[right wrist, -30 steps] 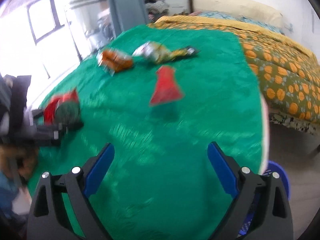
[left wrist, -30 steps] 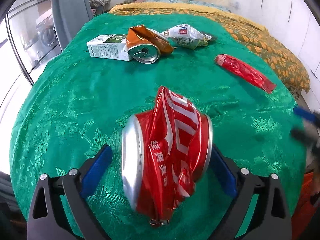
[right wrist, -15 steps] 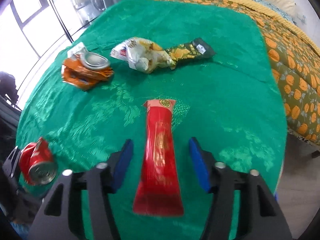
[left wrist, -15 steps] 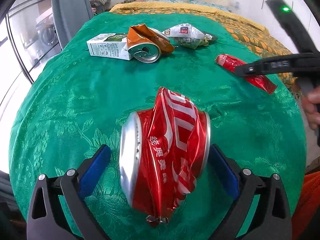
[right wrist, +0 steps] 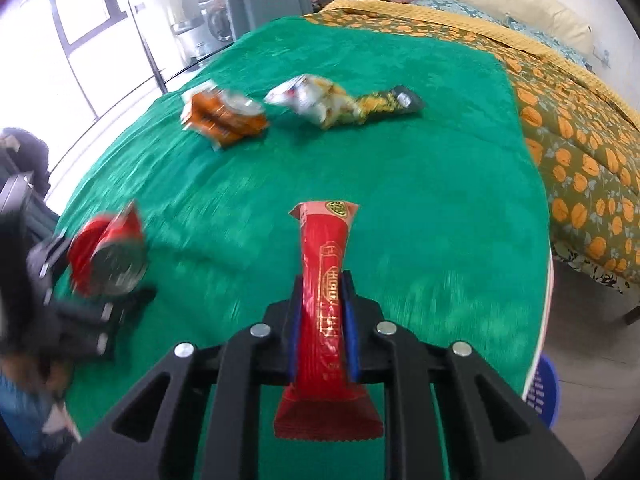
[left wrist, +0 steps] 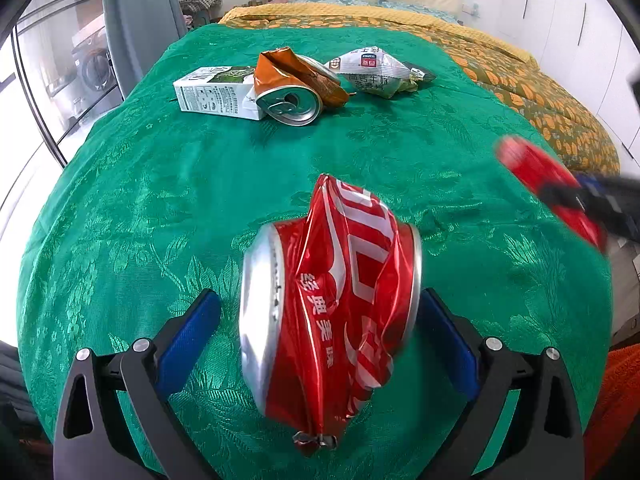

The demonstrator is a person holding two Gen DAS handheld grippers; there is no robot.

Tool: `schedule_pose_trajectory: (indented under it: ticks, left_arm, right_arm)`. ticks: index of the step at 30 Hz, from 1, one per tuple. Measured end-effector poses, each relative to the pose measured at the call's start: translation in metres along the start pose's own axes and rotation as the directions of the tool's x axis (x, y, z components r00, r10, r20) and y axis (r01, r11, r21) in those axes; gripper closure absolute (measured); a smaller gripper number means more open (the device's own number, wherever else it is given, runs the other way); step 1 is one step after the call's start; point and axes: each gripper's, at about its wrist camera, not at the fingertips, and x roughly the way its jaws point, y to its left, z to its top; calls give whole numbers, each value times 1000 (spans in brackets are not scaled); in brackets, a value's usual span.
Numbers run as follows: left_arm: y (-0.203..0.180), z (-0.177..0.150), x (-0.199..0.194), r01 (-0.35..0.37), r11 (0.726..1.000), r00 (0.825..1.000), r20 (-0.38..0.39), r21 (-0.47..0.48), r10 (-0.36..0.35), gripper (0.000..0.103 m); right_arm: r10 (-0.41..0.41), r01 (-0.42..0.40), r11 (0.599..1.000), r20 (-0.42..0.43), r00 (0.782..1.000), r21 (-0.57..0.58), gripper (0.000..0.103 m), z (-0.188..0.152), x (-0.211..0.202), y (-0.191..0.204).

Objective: Collect trash

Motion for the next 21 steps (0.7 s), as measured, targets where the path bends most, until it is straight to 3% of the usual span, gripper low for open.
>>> schedule_pose_trajectory:
  ticks: [3,7,15,17,19,21]
  left_arm:
    - [0,0,0,0,1000,1000,0,0,0,7]
    - [0,0,0,-1,1000,1000,0,0,1,6]
    - [0,0,0,1,1000,1000,0,0,-1,6]
    - [0,0,0,1,1000,1000,0,-1,-1,6]
    - [0,0,0,2,1000,1000,1,-2,-2,6]
    - [0,-1,-1,3,1000,1000,1,-4,-3,6]
  right_arm:
    - [38,-38,999,-7,999,7,86,-27,-12,6]
    - [-2,2,1000,6,1000,-22,86,-54,-18,19]
    - [-21,21,1000,9,1000,-8,77,-65,-15,20]
    - [-14,14,1000,13,1000,-2,64,-68,-16,20]
    - [-6,6,1000,21,1000,15,41,-70,-19,19]
    - [-3,2,1000,20,1000,21,41,-71,-19,18]
